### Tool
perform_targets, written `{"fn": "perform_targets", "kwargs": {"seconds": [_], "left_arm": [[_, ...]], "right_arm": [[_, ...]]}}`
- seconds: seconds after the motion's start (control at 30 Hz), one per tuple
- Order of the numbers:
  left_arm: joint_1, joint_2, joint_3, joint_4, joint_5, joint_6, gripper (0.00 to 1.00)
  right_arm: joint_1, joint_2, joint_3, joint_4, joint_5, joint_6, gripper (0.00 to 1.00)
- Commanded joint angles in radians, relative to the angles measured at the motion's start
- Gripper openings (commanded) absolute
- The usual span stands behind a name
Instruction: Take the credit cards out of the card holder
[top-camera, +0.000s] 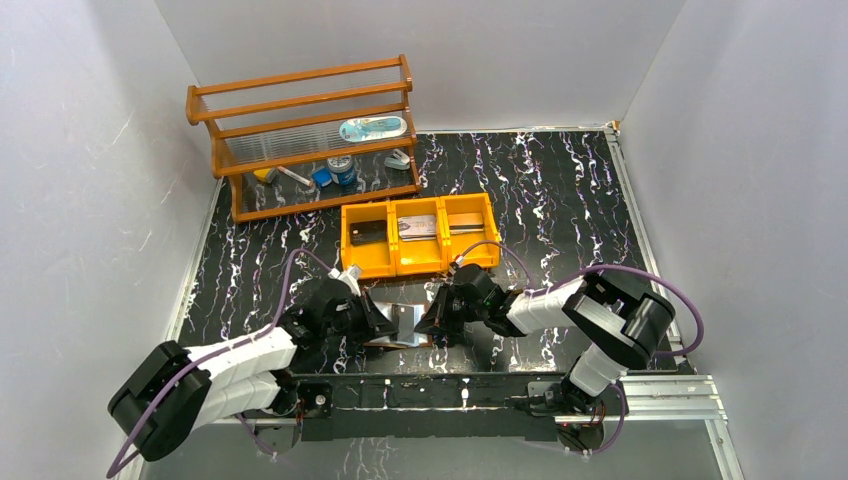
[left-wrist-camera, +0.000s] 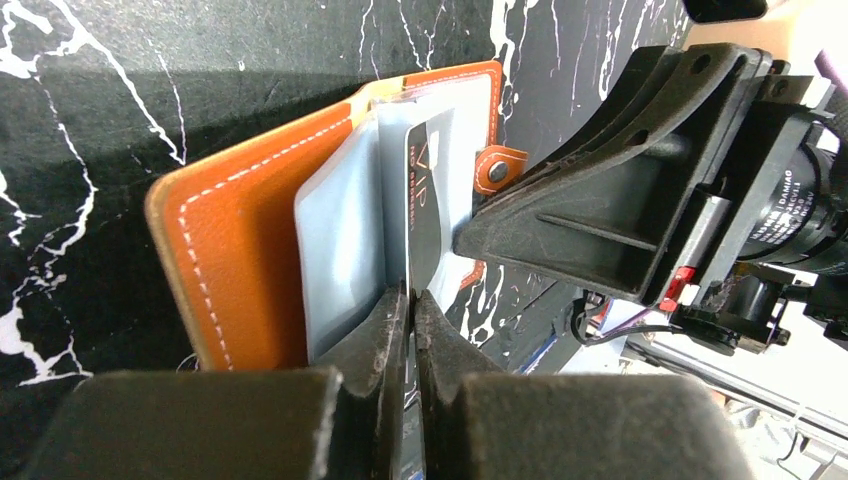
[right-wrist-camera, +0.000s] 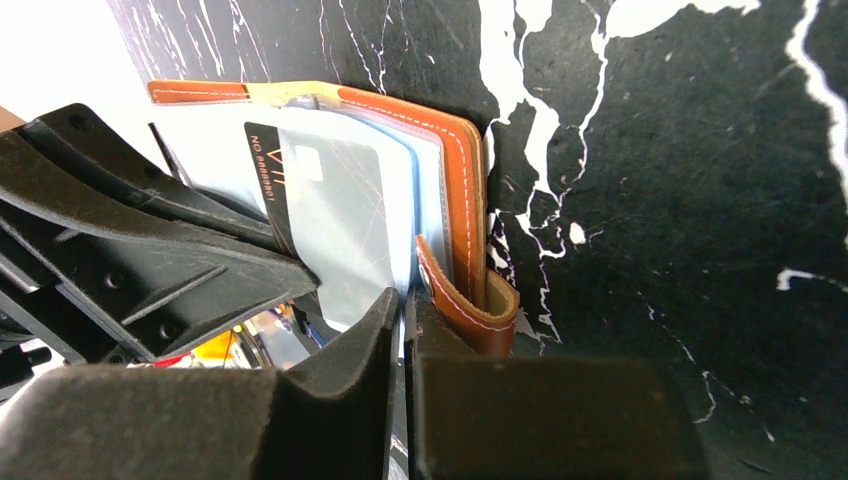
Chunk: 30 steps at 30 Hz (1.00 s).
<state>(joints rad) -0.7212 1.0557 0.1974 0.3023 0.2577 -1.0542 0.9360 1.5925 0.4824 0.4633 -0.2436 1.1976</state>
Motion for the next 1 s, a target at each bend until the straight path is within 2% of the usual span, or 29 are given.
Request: {"fn": "perform_targets", "kwargs": {"seconds": [0.0,0.43,0.73,0.97], "left_arm": [[0.003,-0.069,0.013,-0.047,-0.047,0.005,0.00],[0.006,-0.190,0.088,-0.277,-0.125,0.080,0.00],[0.007,-0.211,0.100,-0.311,-0.128,0.100,0.00],[0.006,-0.147,0.075,-0.169,-0.070,0.052,0.19]], "right_arm": [[0.002,0.028,0.008,-0.056,0.014,-0.020,0.13],[-0.008,0.012,0.009,-0.095,0.029,-0.027,0.12],[-0.011,-0.007,0.016,-0.110,0.038,-0.035,0.12],[-0.011,0.010,0.024,-0.101,0.023,-0.038,0.12]]}}
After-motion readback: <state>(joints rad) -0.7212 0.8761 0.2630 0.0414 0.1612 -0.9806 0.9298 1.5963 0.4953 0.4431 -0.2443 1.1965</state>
